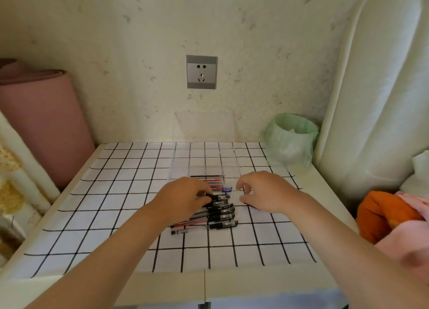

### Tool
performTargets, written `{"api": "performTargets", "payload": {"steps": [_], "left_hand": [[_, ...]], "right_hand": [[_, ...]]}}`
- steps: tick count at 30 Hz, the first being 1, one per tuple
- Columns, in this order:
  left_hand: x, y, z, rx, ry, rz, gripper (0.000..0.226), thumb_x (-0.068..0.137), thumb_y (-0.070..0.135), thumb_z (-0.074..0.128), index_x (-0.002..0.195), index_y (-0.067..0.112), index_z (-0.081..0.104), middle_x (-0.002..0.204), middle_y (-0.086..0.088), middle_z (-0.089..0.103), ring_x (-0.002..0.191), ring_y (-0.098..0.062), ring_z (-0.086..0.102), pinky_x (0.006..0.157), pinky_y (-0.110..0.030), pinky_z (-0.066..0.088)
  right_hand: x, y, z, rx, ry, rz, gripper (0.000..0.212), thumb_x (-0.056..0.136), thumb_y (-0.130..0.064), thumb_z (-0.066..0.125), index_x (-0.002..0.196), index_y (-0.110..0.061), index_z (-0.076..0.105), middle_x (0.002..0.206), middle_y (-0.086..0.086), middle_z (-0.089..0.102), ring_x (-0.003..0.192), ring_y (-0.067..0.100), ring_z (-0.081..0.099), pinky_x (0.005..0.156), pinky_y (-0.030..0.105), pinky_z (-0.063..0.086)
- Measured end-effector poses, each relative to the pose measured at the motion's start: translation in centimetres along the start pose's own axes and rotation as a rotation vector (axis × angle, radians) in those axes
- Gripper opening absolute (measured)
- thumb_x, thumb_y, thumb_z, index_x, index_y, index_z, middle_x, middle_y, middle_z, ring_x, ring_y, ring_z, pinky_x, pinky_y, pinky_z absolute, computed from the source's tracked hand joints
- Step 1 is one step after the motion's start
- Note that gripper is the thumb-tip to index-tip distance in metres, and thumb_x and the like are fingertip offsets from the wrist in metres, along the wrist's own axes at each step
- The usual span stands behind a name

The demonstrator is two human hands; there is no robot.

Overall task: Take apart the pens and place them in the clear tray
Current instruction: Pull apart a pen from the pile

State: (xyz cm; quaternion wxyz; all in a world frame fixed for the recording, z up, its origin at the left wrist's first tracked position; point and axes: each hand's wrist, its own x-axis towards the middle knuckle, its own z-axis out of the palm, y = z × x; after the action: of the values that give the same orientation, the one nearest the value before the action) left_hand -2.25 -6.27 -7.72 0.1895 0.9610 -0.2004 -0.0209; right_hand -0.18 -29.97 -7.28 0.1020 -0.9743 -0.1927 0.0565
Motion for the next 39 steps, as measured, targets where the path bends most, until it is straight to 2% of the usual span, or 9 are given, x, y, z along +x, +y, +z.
{"api": "performTargets", "payload": {"steps": [4, 10, 13, 17, 22, 28, 31, 33, 39], "left_hand": [[-0.1, -0.3, 0.3, -0.023, 0.055, 0.003, 0.023, 0.093, 0.041, 0.057, 0.115, 0.042, 0.06, 0.1, 0.02, 0.061, 0.082, 0.0, 0.054, 0.067, -0.013, 0.04], [-0.5, -0.8, 0.4, -0.039, 0.125, 0.0, 0.023, 0.094, 0.037, 0.058, 0.116, 0.041, 0.061, 0.107, 0.016, 0.067, 0.086, 0.001, 0.057, 0.069, -0.013, 0.04], [-0.7, -1.3, 0.2, -0.009, 0.159, -0.002, 0.022, 0.094, 0.037, 0.058, 0.116, 0.04, 0.062, 0.103, 0.015, 0.068, 0.079, 0.001, 0.054, 0.061, -0.006, 0.032], [-0.9, -1.4, -0.3, -0.002, 0.155, 0.021, 0.024, 0.095, 0.037, 0.057, 0.118, 0.038, 0.063, 0.105, 0.015, 0.069, 0.084, -0.002, 0.059, 0.069, -0.014, 0.044], [-0.6, -1.2, -0.7, -0.008, 0.089, 0.052, 0.023, 0.096, 0.034, 0.057, 0.116, 0.036, 0.066, 0.103, 0.012, 0.07, 0.087, -0.008, 0.063, 0.079, -0.029, 0.053], [-0.1, -1.5, -1.7, -0.01, 0.039, 0.05, 0.02, 0.095, 0.036, 0.056, 0.11, 0.038, 0.07, 0.092, 0.012, 0.071, 0.075, -0.005, 0.06, 0.067, -0.021, 0.047], [-0.2, -1.5, -1.9, -0.012, 0.054, 0.055, 0.021, 0.096, 0.036, 0.056, 0.112, 0.036, 0.07, 0.095, 0.012, 0.071, 0.078, -0.005, 0.06, 0.07, -0.023, 0.049], [-0.3, -1.4, -1.9, -0.002, 0.04, 0.069, 0.024, 0.097, 0.036, 0.054, 0.116, 0.036, 0.068, 0.101, 0.012, 0.069, 0.081, -0.004, 0.058, 0.073, -0.024, 0.049], [-0.2, -1.1, -1.9, 0.038, 0.027, 0.094, 0.025, 0.1, 0.034, 0.049, 0.116, 0.032, 0.067, 0.099, 0.01, 0.068, 0.083, -0.009, 0.059, 0.074, -0.029, 0.05]], "right_hand": [[0.0, -2.9, -0.8, 0.1, 0.116, -0.112, 0.025, 0.095, -0.041, 0.054, 0.117, -0.034, 0.063, 0.102, -0.015, 0.062, 0.084, 0.003, 0.054, 0.072, 0.026, 0.044], [1.5, -5.3, -0.4, 0.004, -0.02, -0.197, 0.025, 0.1, -0.034, 0.043, 0.115, -0.032, 0.063, 0.104, -0.004, 0.052, 0.096, 0.017, 0.052, 0.079, 0.037, 0.047], [1.8, -5.6, -0.3, -0.088, -0.046, -0.175, 0.029, 0.102, -0.034, 0.04, 0.112, -0.025, 0.066, 0.102, 0.0, 0.055, 0.094, 0.021, 0.055, 0.08, 0.042, 0.048], [1.9, -5.8, -0.1, -0.04, -0.073, -0.154, 0.032, 0.102, -0.035, 0.041, 0.089, -0.018, 0.065, 0.087, 0.002, 0.06, 0.081, 0.021, 0.057, 0.075, 0.041, 0.049], [1.6, -5.8, -0.5, -0.036, -0.037, -0.15, 0.026, 0.097, -0.04, 0.053, 0.097, -0.023, 0.072, 0.085, -0.002, 0.066, 0.08, 0.016, 0.058, 0.071, 0.033, 0.046], [1.1, -5.2, -0.3, 0.141, 0.106, -0.095, 0.026, 0.076, -0.053, 0.074, 0.093, -0.035, 0.065, 0.086, -0.017, 0.062, 0.078, 0.001, 0.056, 0.067, 0.025, 0.046], [0.8, -5.2, -0.1, 0.205, 0.09, -0.103, 0.036, 0.084, -0.057, 0.064, 0.114, -0.038, 0.061, 0.102, -0.019, 0.063, 0.084, 0.0, 0.056, 0.072, 0.026, 0.047], [0.6, -5.2, 0.0, 0.227, 0.068, -0.136, 0.03, 0.095, -0.048, 0.054, 0.118, -0.033, 0.066, 0.102, -0.015, 0.066, 0.086, 0.004, 0.059, 0.077, 0.029, 0.049], [0.7, -5.1, 0.0, 0.232, 0.151, -0.107, 0.01, 0.087, -0.039, 0.069, 0.092, -0.031, 0.072, 0.088, -0.012, 0.067, 0.083, 0.005, 0.06, 0.074, 0.027, 0.048]]}}
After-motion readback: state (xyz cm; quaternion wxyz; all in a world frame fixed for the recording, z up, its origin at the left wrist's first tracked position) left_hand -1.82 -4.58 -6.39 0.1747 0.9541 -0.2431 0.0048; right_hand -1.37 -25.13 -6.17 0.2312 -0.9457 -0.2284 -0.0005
